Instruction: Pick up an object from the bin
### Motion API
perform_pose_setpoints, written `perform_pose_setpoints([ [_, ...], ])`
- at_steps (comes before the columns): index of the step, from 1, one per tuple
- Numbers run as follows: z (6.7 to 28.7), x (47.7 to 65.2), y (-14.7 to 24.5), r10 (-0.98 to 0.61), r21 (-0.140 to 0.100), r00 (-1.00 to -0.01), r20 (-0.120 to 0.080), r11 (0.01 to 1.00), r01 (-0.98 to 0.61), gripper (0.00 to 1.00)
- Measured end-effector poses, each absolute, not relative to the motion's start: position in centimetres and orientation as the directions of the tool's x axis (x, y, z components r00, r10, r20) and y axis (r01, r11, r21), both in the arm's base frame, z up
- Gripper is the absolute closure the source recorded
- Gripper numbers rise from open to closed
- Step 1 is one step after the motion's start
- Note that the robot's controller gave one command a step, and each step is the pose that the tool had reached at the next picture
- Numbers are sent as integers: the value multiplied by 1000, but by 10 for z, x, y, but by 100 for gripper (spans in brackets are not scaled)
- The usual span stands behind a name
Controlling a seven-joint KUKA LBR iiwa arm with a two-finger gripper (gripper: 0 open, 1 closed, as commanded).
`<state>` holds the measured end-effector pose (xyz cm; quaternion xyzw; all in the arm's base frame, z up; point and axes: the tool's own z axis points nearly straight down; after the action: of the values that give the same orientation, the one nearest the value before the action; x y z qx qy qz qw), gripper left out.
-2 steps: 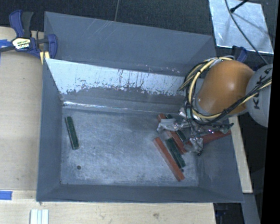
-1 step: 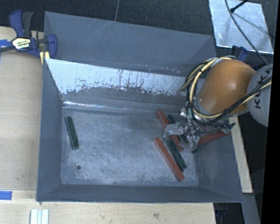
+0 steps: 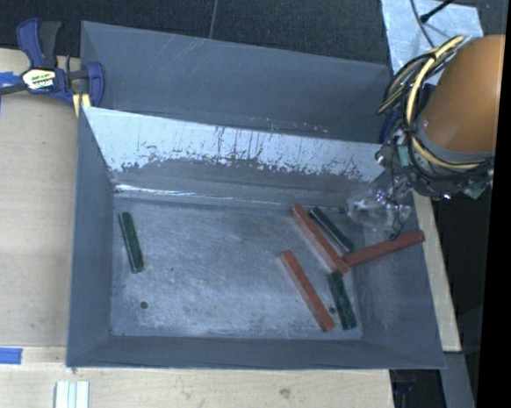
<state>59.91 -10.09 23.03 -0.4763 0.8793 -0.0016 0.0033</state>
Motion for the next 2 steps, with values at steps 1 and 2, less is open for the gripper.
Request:
perform_pose_setpoints([
  [1, 164, 579, -56, -772, 5, -636, -1, 636, -772, 100],
  [2, 167, 580, -58, -770, -2, -638, -3, 638, -770, 0],
])
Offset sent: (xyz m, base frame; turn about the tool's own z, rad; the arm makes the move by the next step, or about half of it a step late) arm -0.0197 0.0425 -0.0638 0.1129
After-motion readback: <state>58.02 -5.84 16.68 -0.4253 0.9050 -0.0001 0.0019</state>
